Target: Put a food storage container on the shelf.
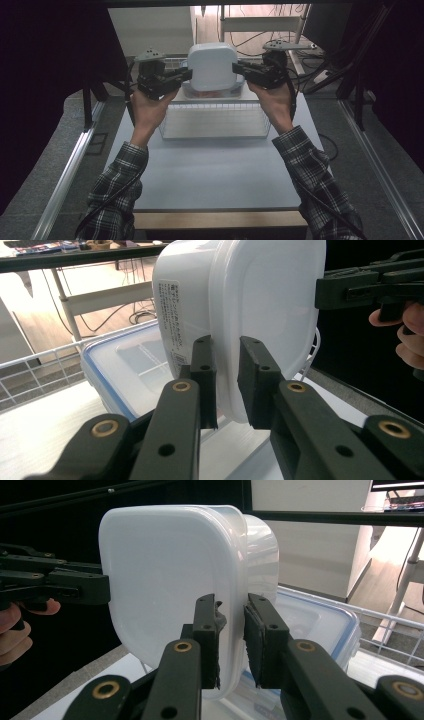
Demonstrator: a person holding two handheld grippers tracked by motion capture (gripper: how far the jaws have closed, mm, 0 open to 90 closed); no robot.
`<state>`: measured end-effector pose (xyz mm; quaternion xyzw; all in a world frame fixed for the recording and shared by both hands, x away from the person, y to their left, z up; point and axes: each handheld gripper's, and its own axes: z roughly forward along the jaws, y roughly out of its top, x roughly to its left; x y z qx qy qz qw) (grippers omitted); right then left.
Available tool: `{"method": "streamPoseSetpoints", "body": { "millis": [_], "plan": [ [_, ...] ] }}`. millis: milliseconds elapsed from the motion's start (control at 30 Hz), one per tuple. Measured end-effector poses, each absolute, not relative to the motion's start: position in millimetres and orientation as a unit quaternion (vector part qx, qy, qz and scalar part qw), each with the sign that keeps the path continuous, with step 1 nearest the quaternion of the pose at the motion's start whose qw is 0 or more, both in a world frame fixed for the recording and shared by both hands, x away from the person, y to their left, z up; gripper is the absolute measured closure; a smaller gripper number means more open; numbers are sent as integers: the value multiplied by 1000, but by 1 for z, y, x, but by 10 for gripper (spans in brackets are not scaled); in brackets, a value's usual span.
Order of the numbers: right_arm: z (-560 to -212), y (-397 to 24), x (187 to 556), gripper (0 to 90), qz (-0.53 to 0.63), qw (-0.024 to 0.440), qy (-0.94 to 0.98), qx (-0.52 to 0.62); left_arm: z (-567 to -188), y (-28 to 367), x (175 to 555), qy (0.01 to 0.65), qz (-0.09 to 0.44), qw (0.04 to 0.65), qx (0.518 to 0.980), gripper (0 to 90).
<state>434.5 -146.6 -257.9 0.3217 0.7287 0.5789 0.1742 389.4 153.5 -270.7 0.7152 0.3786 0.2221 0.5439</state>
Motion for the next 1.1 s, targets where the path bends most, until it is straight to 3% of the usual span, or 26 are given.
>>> {"method": "streamPoseSetpoints", "body": {
  "millis": [267, 767, 1100],
  "plan": [
    [-257, -145, 441, 709, 580, 177, 726, 325, -270, 153, 397, 377, 227, 549, 710, 755],
    [-260, -134, 452, 617, 568, 184, 734, 325, -270, 150, 413, 387, 242, 549, 700, 592],
    [-261, -132, 464, 572, 566, 167, 734, 336, -270, 150, 428, 398, 235, 546, 699, 555]
  ]
}}
